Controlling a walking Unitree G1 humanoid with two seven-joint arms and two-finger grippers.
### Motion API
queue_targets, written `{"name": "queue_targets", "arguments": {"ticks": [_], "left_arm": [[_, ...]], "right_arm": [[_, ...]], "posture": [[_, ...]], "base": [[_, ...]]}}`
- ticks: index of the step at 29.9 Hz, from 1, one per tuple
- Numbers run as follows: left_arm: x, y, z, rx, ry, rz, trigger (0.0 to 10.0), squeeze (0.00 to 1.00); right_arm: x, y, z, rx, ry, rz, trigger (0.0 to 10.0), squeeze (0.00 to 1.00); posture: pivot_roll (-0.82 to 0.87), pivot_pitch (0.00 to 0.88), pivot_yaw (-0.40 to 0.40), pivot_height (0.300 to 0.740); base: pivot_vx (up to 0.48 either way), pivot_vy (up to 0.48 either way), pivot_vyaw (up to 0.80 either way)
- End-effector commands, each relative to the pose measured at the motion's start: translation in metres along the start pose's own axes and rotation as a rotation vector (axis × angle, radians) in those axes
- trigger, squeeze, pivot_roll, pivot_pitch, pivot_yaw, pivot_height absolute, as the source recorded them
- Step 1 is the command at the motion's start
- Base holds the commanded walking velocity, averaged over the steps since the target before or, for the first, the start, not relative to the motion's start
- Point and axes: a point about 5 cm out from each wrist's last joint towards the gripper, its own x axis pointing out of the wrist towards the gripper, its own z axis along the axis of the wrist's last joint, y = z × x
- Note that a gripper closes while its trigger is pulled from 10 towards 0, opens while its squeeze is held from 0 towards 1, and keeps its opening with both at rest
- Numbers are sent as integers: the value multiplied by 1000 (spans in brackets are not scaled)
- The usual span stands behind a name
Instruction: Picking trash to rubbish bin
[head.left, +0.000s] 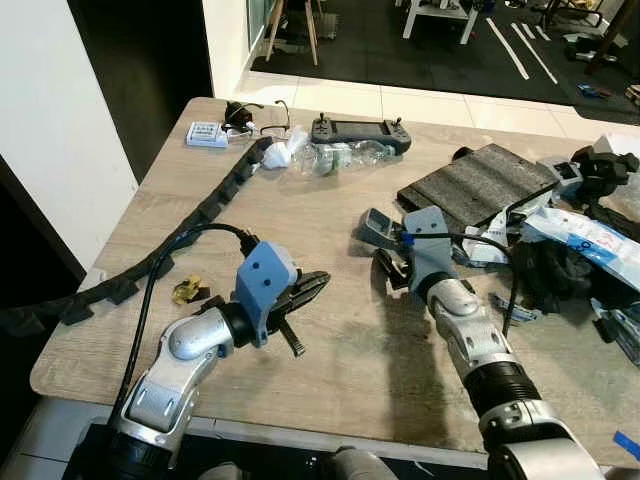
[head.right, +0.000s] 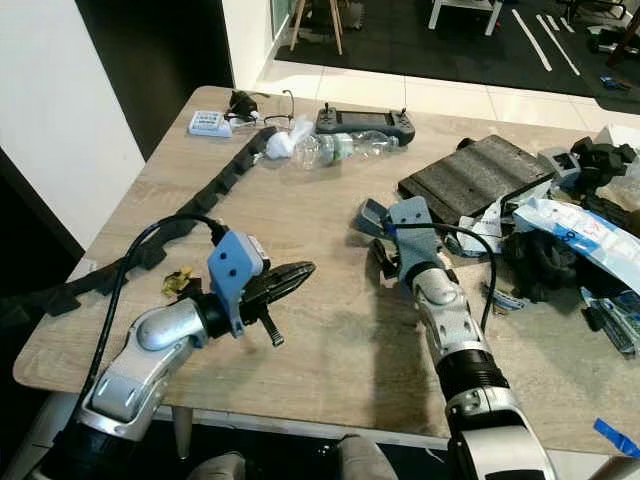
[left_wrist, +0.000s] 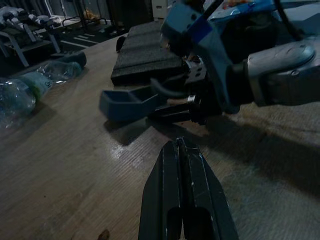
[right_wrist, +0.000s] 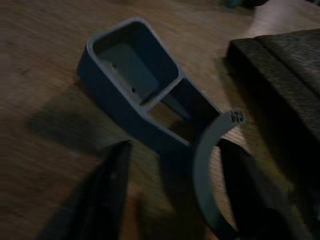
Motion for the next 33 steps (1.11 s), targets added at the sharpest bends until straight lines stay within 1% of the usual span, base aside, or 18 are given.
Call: {"name": "queue_targets", "arguments": {"ticks": [1, 9, 20, 21, 22, 23, 24, 25, 26, 27, 29, 30, 31, 32, 33], "left_arm": [[-3, -1, -2, -12, 17, -13, 10000, 0], [-4, -1, -2, -17, 28, -19, 10000, 0], [-4, -1, -3, -32, 38, -15, 10000, 0], [-4, 1, -3, -30, 37, 0, 10000, 0], [-4, 5, -3, -12, 35, 44, 10000, 0], [-4, 16, -4, 29, 35, 149, 10000, 0], [-5, 32, -4, 60, 46, 304, 10000, 0], [-5, 32, -4, 60, 46, 304, 10000, 0], [-6, 43, -5, 78, 55, 409, 10000, 0], [-9, 54, -2, 108, 43, 528, 10000, 0], [-9, 54, -2, 108, 43, 528, 10000, 0], [-14, 66, -1, 94, 46, 643, 10000, 0], [-19, 73, 0, 45, 31, 718, 10000, 0], [-23, 78, -1, 23, 35, 765, 10000, 0], [-25, 79, -1, 17, 35, 778, 10000, 0]], "right_arm": [[-4, 3, -21, 15, 90, 10, 0, 0], [-4, 3, -20, 17, 83, 7, 0, 0], [-4, 5, -4, 53, -16, -2, 0, 0], [-4, 4, 0, 53, -46, -11, 0, 0], [-5, 5, 6, 54, -90, -15, 4784, 0], [-6, 2, 15, 15, -161, -57, 10000, 0], [-7, 0, 24, 22, -231, -81, 10000, 0], [-7, 0, 24, 22, -231, -81, 10000, 0], [-9, -2, 29, 31, -275, -97, 10000, 0], [-11, -5, 35, 23, -319, -131, 10000, 0], [-11, -5, 35, 23, -319, -131, 10000, 0], [-13, -5, 40, 10, -359, -149, 10000, 0], [-15, -5, 45, -6, -395, -159, 10000, 0], [-17, -4, 49, -11, -423, -155, 10000, 0], [-18, -2, 50, -7, -438, -145, 10000, 0]], "posture": [[54, 49, -46, 740], [56, 51, -44, 740], [56, 58, -44, 740], [56, 58, -44, 740], [56, 58, -44, 740], [54, 64, -43, 740], [54, 64, -43, 740], [54, 64, -43, 740], [54, 64, -43, 740], [53, 67, -44, 740], [53, 67, -44, 740], [52, 68, -44, 740], [53, 70, -44, 740], [52, 71, -44, 740], [51, 74, -44, 740]], "base": [[0, 0, 0], [0, 0, 0], [0, 0, 0], [0, 0, 0], [0, 0, 0], [0, 0, 0], [0, 0, 0], [0, 0, 0], [0, 0, 0], [0, 0, 0], [0, 0, 0], [0, 0, 0], [0, 0, 0], [0, 0, 0], [0, 0, 0]]}}
